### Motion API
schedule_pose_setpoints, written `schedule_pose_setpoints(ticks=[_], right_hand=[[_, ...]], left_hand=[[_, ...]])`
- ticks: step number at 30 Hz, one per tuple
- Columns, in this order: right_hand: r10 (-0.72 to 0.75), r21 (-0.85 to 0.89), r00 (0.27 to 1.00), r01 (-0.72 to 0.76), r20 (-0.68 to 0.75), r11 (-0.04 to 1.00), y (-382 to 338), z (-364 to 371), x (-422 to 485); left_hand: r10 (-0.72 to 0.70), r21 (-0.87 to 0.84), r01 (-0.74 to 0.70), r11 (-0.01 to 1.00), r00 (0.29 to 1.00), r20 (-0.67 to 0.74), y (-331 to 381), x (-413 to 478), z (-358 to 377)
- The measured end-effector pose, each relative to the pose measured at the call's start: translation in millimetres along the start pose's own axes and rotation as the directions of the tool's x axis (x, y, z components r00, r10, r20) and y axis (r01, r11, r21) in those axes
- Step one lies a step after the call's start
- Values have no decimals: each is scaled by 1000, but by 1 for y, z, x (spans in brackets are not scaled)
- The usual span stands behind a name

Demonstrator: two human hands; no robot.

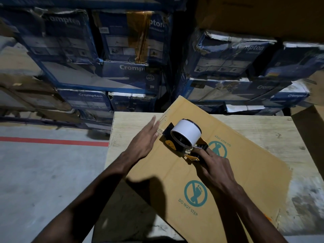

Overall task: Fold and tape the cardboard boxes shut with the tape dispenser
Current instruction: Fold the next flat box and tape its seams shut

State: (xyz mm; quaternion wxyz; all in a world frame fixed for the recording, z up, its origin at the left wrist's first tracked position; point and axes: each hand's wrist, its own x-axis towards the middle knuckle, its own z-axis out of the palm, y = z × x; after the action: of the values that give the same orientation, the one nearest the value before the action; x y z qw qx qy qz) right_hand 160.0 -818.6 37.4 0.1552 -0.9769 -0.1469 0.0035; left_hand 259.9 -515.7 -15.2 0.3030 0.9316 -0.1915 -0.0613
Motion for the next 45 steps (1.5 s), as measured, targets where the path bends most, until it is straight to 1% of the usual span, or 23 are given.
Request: schedule_pose_setpoints(ticks=[2,4,8,12,15,20,28,34,36,38,40,43,45], right_hand=[[-12,-5,1000,12,26,1000,-4,-8,2],[-14,-30,998,16,60,999,-6,-13,4],[-5,-103,991,19,135,995,-6,-16,11],[-8,-138,988,29,151,990,-7,-21,14],[-1,-169,988,28,157,985,-5,-25,7],[34,-229,983,9,179,973,7,-32,-21],[86,-243,980,-40,181,969,32,-51,-80],[103,-271,975,-46,198,961,64,-57,-123],[94,-261,980,-46,175,964,69,-57,-130],[80,-242,985,-42,151,969,68,-58,-130],[69,-235,988,-35,139,971,67,-58,-128],[61,-243,989,-26,138,970,67,-58,-129],[68,-249,987,-29,149,968,67,-58,-130]], left_hand=[[81,214,-101,972,992,96,-5,-5,8],[98,278,-132,952,986,132,-8,-7,6],[140,205,-170,964,979,151,-13,-6,1],[127,220,-159,963,980,153,-11,-7,0],[141,244,-177,953,977,158,-10,-8,-2],[135,250,-175,952,977,167,-10,-8,-2],[152,262,-191,946,975,160,-11,-8,0],[160,273,-202,941,973,167,-15,-7,2],[147,297,-193,935,974,171,-16,-6,3],[136,354,-197,914,972,190,-14,-6,3],[163,418,-253,873,957,239,-5,-6,8],[213,403,-347,847,916,341,28,-11,30],[229,373,-372,850,899,374,54,-16,49]])
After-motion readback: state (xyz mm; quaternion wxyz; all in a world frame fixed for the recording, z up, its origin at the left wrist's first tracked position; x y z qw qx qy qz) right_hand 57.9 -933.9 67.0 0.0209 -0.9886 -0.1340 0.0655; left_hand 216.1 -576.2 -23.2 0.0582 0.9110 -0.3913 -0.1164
